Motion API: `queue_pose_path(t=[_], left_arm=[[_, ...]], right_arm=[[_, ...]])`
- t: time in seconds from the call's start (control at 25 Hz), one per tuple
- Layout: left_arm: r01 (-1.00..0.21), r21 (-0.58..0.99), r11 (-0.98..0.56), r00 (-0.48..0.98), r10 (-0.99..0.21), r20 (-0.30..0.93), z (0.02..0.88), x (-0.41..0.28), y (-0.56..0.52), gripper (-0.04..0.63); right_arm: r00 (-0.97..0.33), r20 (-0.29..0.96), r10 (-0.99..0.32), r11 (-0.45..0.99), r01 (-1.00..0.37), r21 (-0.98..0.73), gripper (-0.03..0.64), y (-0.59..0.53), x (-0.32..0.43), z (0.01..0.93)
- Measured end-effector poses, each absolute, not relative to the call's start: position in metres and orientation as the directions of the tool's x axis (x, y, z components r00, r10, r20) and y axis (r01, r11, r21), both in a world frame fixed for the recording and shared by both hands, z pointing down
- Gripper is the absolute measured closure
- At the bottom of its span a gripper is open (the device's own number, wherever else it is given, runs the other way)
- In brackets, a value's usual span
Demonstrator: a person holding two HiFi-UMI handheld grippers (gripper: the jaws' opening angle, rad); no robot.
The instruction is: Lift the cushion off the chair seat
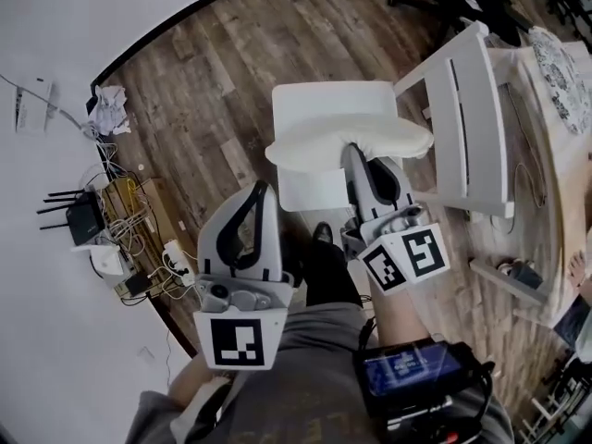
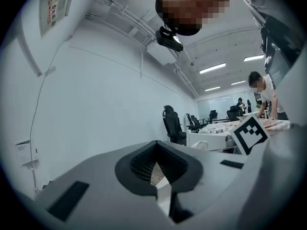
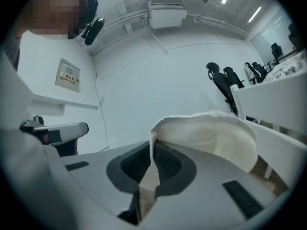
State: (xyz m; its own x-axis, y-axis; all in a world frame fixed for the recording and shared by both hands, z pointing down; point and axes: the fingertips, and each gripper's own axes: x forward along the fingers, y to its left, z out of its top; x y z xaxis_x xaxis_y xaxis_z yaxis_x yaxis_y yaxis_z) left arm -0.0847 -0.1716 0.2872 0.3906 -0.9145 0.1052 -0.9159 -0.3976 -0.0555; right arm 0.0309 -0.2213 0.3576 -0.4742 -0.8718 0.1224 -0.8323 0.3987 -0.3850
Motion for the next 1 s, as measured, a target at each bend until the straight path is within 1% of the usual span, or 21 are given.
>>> queue_pose_path(t=[0.16,0.4,0.56,0.76,1.0], left_arm=[[-0.932,-0.07,-0.355,0.354,-0.935,0.024,0.229,-0.093,-0.18,0.589],[-0.946,-0.101,-0.308,0.314,-0.948,-0.057,0.145,-0.107,-0.173,0.589],[-0.954,-0.13,-0.27,0.285,-0.952,-0.115,0.1,-0.121,-0.17,0.589],[-0.967,-0.146,-0.21,0.234,-0.956,-0.175,0.057,-0.147,-0.161,0.589],[-0.979,-0.14,-0.147,0.175,-0.961,-0.216,0.031,-0.164,-0.161,0.589]], right_arm=[[-0.497,0.043,-0.866,0.456,-0.824,-0.336,0.595,-0.229,0.025,0.284],[-0.532,-0.054,-0.845,0.525,-0.807,-0.269,0.595,-0.22,0.003,0.181],[-0.559,-0.132,-0.818,0.575,-0.796,-0.192,0.595,-0.213,-0.016,0.117],[-0.579,-0.201,-0.79,0.606,-0.788,-0.109,0.594,-0.195,-0.037,0.065],[-0.589,-0.244,-0.771,0.611,-0.792,-0.019,0.594,-0.18,-0.051,0.031]])
